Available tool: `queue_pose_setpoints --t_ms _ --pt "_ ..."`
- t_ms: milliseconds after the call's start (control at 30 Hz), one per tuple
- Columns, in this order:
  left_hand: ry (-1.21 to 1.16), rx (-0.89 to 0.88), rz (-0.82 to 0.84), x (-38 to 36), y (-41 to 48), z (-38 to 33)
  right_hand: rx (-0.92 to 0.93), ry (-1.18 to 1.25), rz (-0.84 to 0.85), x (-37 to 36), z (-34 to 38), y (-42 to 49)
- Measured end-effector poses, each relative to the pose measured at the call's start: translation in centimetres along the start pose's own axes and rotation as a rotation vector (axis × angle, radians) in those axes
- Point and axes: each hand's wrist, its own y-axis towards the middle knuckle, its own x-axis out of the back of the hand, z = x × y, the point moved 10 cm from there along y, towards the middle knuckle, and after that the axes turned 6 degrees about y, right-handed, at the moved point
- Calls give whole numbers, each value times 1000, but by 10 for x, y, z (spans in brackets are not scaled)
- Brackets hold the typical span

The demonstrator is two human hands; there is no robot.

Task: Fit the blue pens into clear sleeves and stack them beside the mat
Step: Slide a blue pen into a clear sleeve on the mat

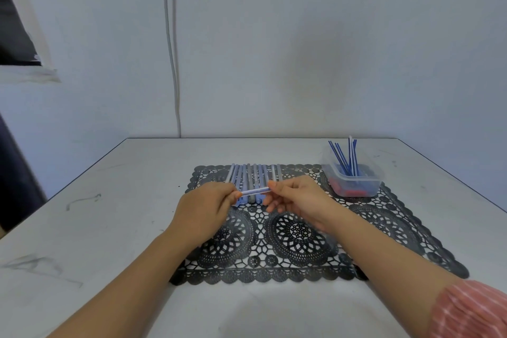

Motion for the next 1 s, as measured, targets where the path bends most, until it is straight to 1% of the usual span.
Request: queue_pose_setpoints --t_ms 133,267,433,500,633,733,767,900,1000 --pt "-15 -6 6 -1 0 0 19 73 62 -3 2 0" --pt "-40 -9 4 -1 0 1 26 55 75 -3 4 -1" --pt "-44 -34 -21 1 -1 0 9 128 99 -4 7 -2" --pt "-47 -39 -35 3 -1 0 8 103 92 -3 8 -2" --pt "-43 -39 -46 3 0 1 49 7 24 3 9 -2" --pt "-35 -40 -60 3 -1 4 128 -244 -114 13 17 -4" --pt "-36 -40 -65 3 0 4 157 -289 -145 15 20 -5" --pt "-35 -51 -91 5 0 4 220 -285 -198 15 26 -9" --pt "-36 -52 -94 5 0 4 225 -261 -180 15 27 -9"
